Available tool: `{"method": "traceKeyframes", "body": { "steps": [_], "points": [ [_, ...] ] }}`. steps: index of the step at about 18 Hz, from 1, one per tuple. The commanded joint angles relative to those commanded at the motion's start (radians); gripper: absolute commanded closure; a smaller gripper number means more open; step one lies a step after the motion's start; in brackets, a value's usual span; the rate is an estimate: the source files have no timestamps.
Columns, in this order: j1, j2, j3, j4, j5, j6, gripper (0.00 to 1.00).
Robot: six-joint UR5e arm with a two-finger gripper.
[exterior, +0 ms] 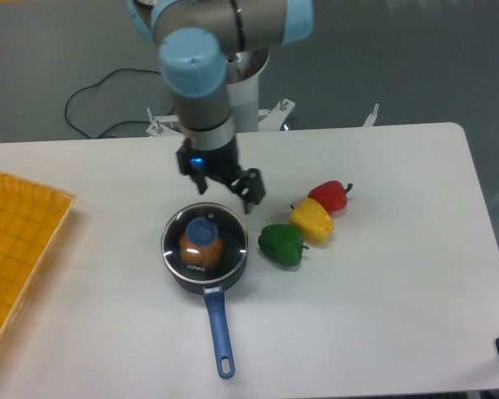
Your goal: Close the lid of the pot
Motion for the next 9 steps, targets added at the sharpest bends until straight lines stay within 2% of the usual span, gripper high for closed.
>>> {"method": "traceKeyframes", "body": {
  "steps": [5,7,9],
  "points": [
    [0.169,-0.021,0.012,-0.003,-0.031,0.265,0.00],
    [0.224,-0.061,0.021,-0.003,-0.029,0.394,0.00],
    [0.281,-0.069,0.028,-0.005,-0.017,0.540,0.00]
  ]
}}
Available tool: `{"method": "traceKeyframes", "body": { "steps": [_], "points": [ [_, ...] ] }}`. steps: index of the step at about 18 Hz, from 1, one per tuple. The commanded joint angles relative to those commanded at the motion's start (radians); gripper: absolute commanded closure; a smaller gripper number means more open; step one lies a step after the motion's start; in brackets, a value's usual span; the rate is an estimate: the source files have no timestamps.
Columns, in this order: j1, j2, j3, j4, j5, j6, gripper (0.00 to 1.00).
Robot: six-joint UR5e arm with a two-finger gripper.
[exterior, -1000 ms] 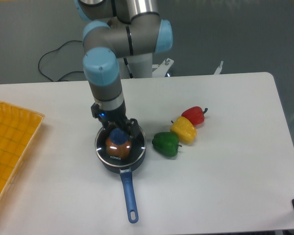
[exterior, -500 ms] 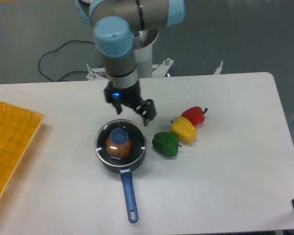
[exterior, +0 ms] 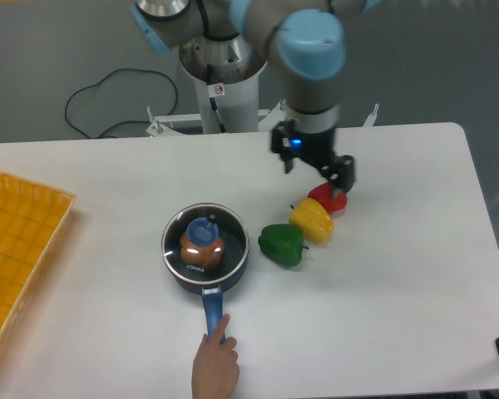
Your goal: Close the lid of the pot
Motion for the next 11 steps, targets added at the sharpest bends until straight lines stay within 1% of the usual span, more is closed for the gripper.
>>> {"method": "traceKeyframes", "body": {
  "steps": [1,3,4,7,11],
  "points": [
    [0.026,-0.009,0.002,0.000,0.002,0.042,0.00],
    [0.063,-0.021,0.006,-0.005,0.002,0.079,0.00],
    [0.084,-0.037,0.006,-0.005,0.002,0.100,0.00],
    [0.117,-0.066,0.018,-0.005,0.002,0.237,0.00],
    [0.134,-0.068,0.018,-0.006,0.002,0.252,0.00]
  ]
}}
